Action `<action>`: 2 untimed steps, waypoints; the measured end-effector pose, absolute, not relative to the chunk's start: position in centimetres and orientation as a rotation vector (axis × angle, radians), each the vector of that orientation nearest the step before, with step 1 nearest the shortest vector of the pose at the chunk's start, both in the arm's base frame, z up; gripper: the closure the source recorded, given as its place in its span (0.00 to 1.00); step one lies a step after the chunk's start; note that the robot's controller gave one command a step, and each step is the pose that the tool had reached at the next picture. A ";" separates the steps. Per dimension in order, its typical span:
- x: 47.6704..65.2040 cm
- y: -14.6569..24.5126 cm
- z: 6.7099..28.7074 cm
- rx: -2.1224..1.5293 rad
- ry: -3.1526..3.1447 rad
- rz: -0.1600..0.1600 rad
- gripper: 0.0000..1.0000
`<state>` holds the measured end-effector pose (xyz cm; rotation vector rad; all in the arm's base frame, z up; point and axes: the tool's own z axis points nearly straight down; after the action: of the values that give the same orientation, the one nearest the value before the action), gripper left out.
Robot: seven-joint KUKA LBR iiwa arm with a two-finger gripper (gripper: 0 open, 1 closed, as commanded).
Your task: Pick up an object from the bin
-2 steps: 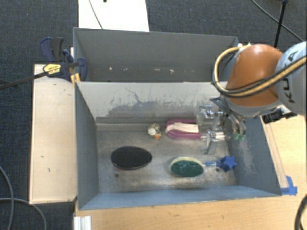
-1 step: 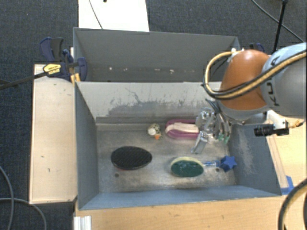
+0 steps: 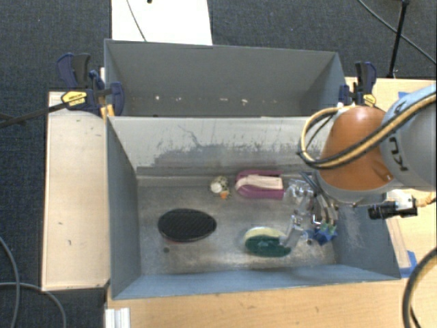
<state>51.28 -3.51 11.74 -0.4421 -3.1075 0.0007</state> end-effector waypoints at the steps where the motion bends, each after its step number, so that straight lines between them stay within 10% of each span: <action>1: 50.4 -0.2 7.6 -0.318 -3.126 0.003 0.00; 2: 50.6 0.0 7.8 -0.322 -3.135 -0.003 1.00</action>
Offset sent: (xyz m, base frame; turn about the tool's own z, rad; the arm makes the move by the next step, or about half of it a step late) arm -0.0095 0.0342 -0.0422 -0.0821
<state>50.64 -0.04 7.78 -0.3217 -3.1352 -0.0034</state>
